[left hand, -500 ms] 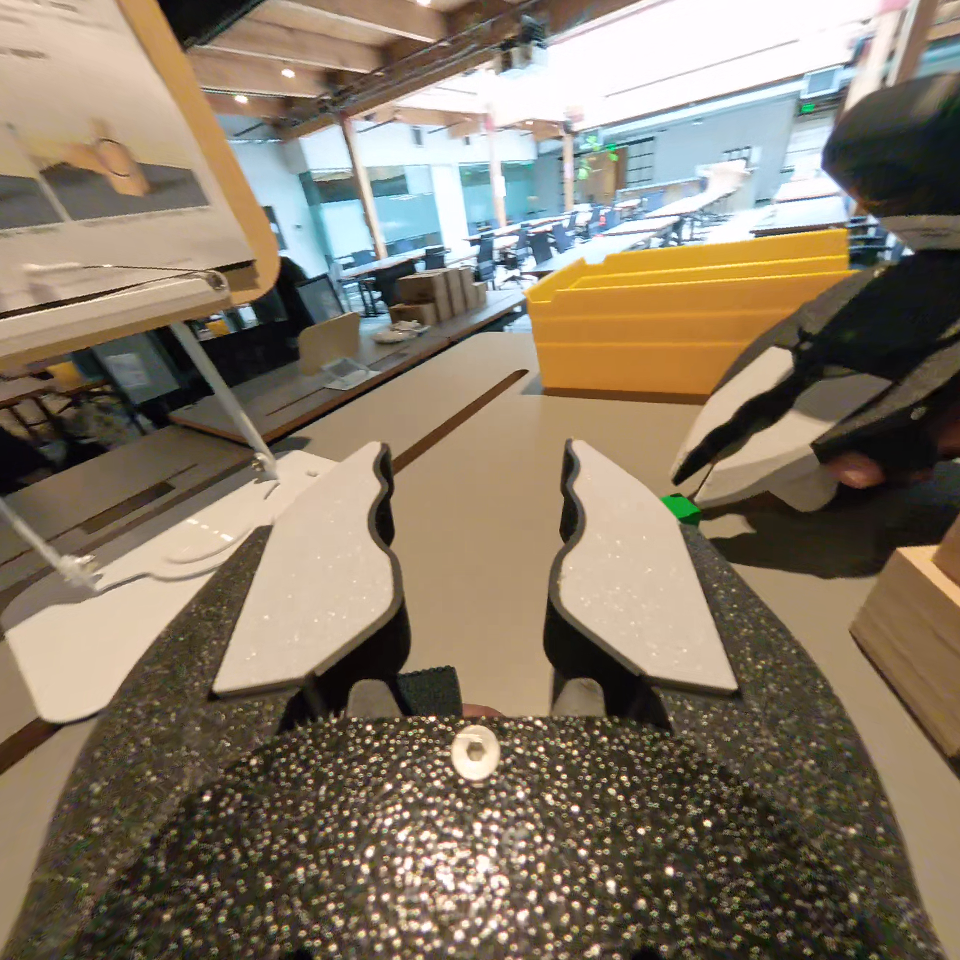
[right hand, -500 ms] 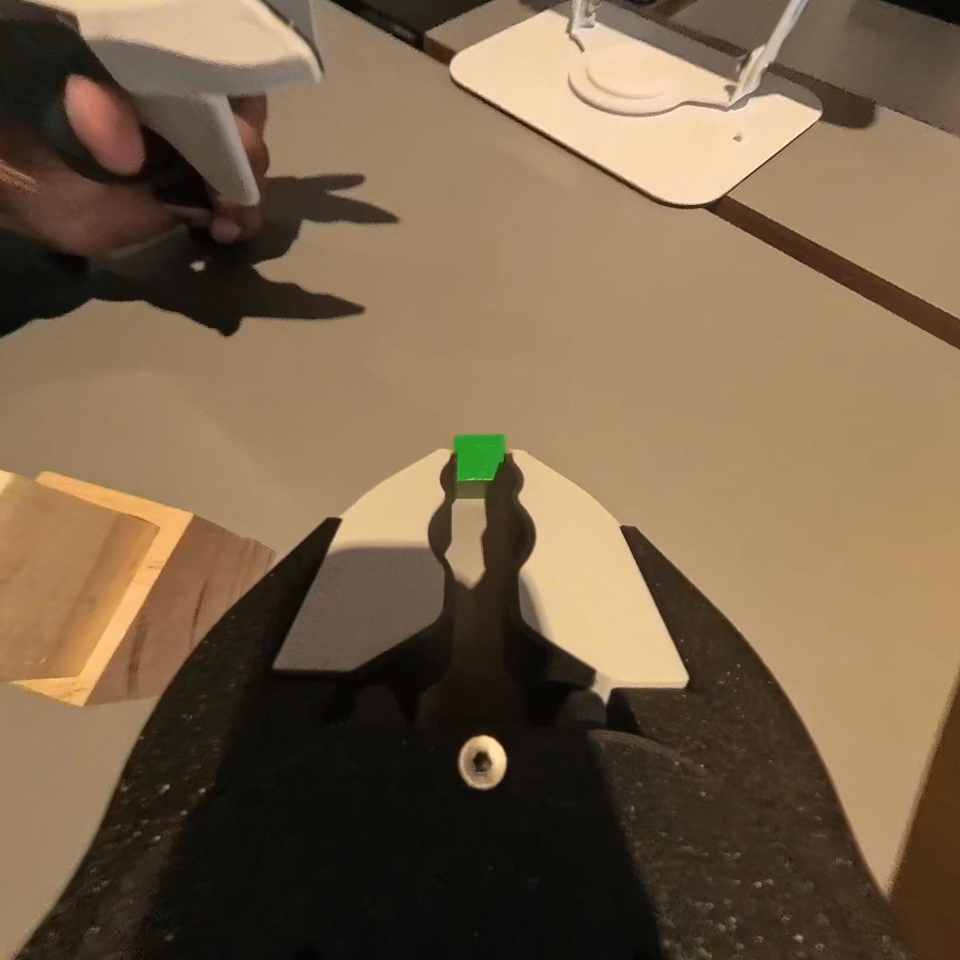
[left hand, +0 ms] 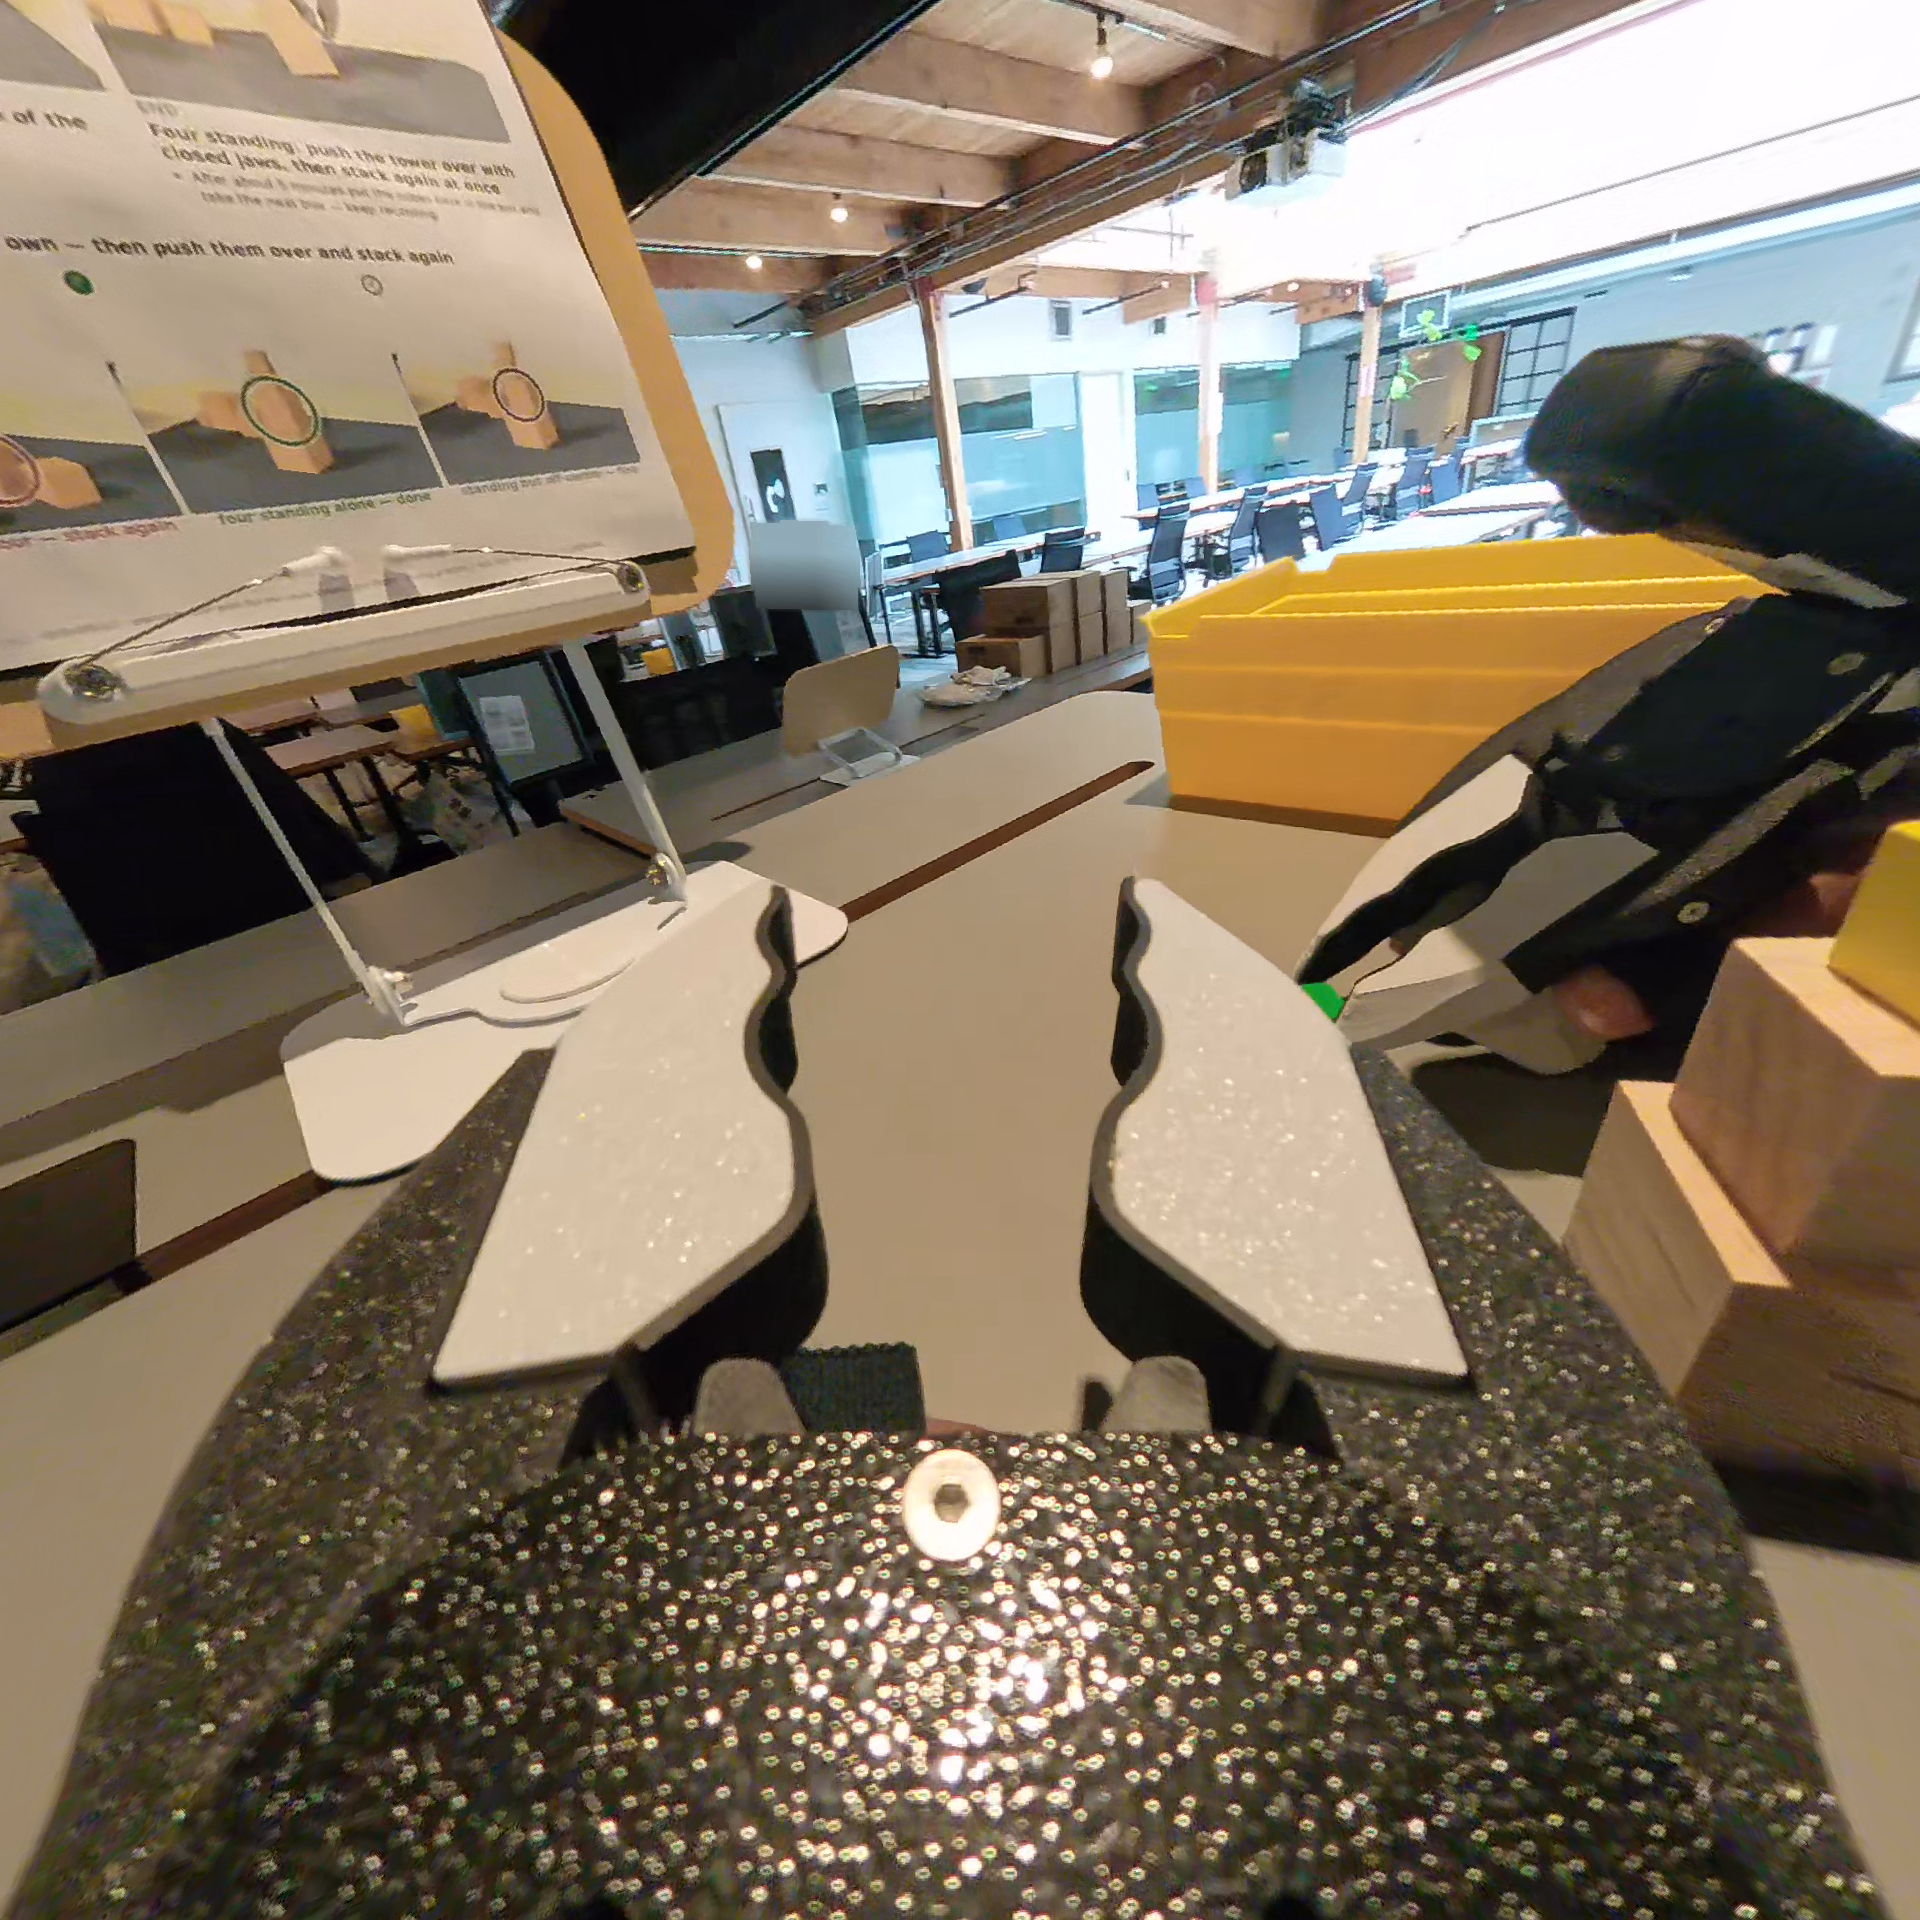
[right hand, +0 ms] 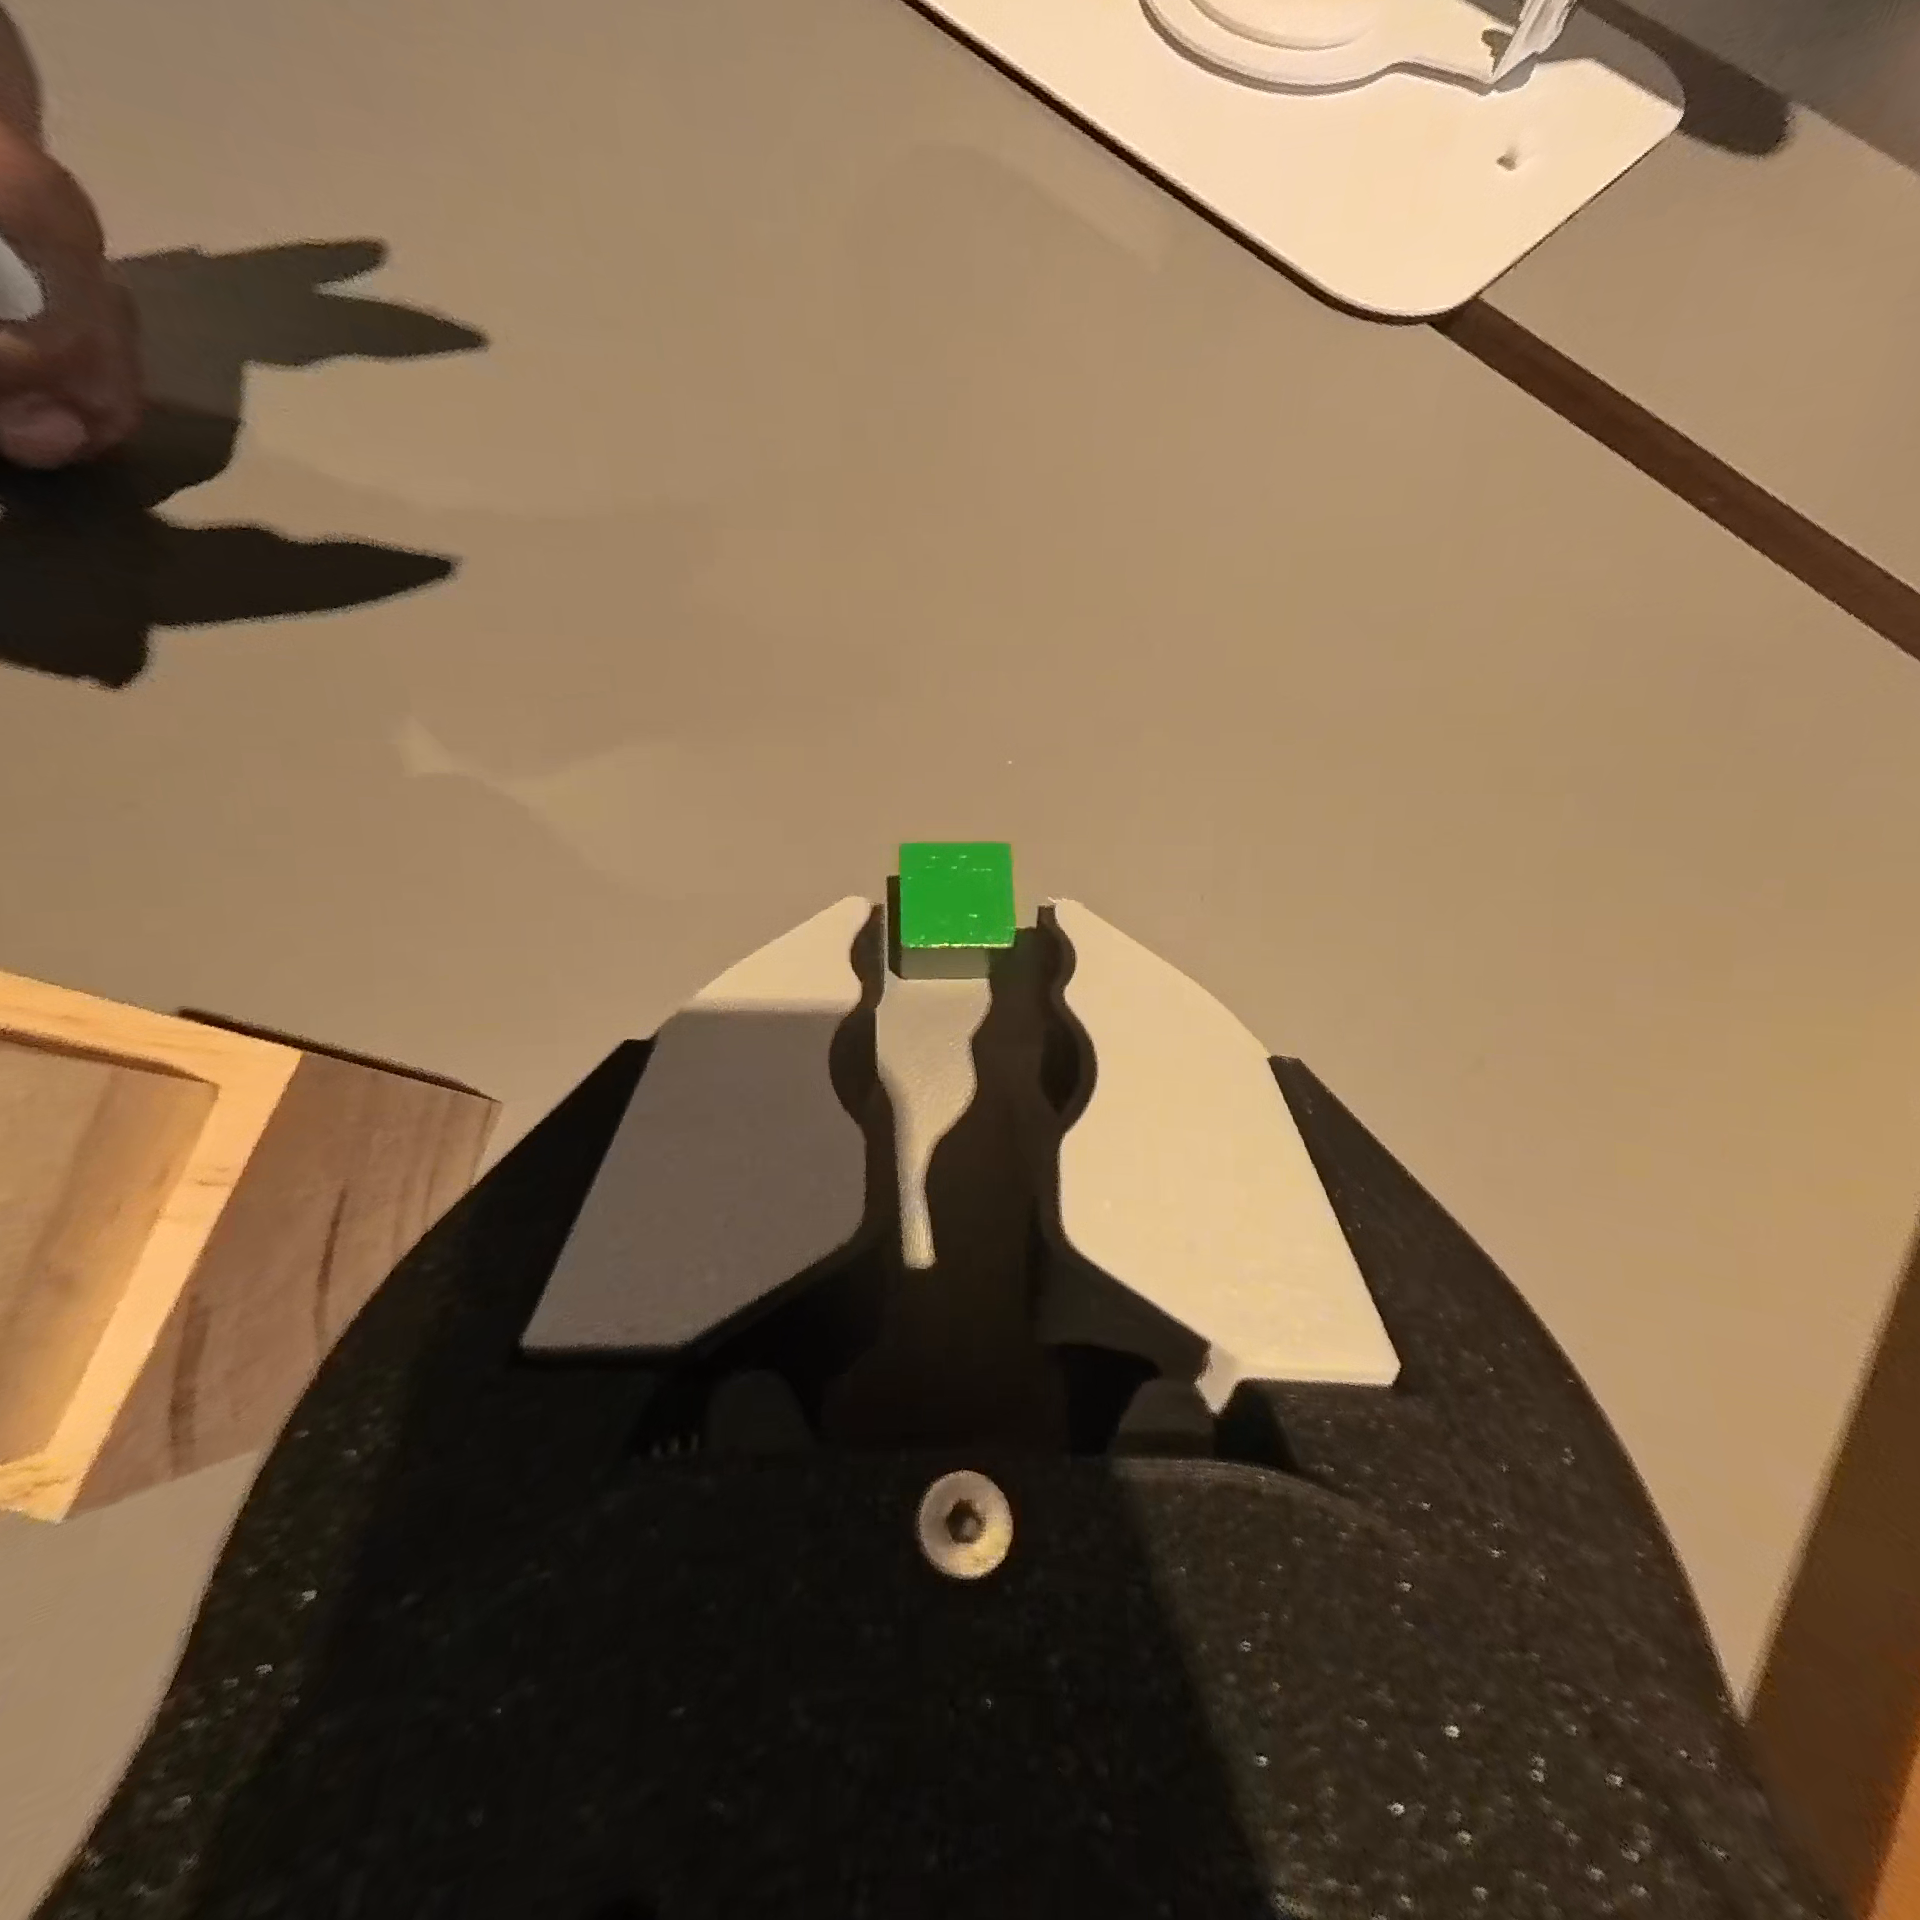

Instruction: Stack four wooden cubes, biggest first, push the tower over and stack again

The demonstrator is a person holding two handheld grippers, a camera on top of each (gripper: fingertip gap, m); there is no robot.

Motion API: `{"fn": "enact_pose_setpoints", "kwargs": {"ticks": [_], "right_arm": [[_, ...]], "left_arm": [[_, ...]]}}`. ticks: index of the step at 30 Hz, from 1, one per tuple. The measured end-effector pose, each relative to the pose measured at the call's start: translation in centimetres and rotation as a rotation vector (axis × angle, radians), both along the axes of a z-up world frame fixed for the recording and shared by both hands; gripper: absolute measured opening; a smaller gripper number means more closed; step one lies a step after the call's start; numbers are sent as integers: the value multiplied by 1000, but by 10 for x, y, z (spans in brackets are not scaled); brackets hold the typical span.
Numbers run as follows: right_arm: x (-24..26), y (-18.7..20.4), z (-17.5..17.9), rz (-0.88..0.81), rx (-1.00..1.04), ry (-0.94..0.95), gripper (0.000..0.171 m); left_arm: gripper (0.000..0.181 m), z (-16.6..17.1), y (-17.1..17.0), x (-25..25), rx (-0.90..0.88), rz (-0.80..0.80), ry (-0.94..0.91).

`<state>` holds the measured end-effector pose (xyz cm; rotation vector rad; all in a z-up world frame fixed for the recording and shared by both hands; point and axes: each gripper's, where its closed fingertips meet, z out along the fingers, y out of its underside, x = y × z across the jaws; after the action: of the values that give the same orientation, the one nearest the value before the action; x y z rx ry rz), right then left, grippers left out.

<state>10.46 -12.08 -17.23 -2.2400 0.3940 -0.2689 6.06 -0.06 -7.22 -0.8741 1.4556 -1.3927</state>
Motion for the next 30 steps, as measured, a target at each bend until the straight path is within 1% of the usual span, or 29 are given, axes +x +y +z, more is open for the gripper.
{"fn": "enact_pose_setpoints", "kwargs": {"ticks": [6,9,14,16,18,21,24,27,30], "right_arm": [[0,1,-4,1,-37,-6,21],[1,1,-4,-3,-35,-4,21],[4,-3,8,-39,58,7,21],[1,-8,13,-62,98,65,21],[-5,-15,29,-93,153,108,21],[-24,-30,71,-149,216,101,21],[-58,-36,114,-134,252,117,21],[-91,-33,139,-86,175,96,21],[-119,-22,143,-11,63,77,21]], "left_arm": [[56,-2,-2,-6,30,29,5],[56,-5,-2,-4,41,33,22],[54,-7,1,0,34,58,52],[54,-10,4,4,20,65,82],[54,-13,7,8,5,75,115],[54,-15,11,11,-17,94,141],[53,-16,16,14,-41,119,156],[53,-18,15,15,-40,111,175],[53,-22,9,15,-22,72,195]]}}
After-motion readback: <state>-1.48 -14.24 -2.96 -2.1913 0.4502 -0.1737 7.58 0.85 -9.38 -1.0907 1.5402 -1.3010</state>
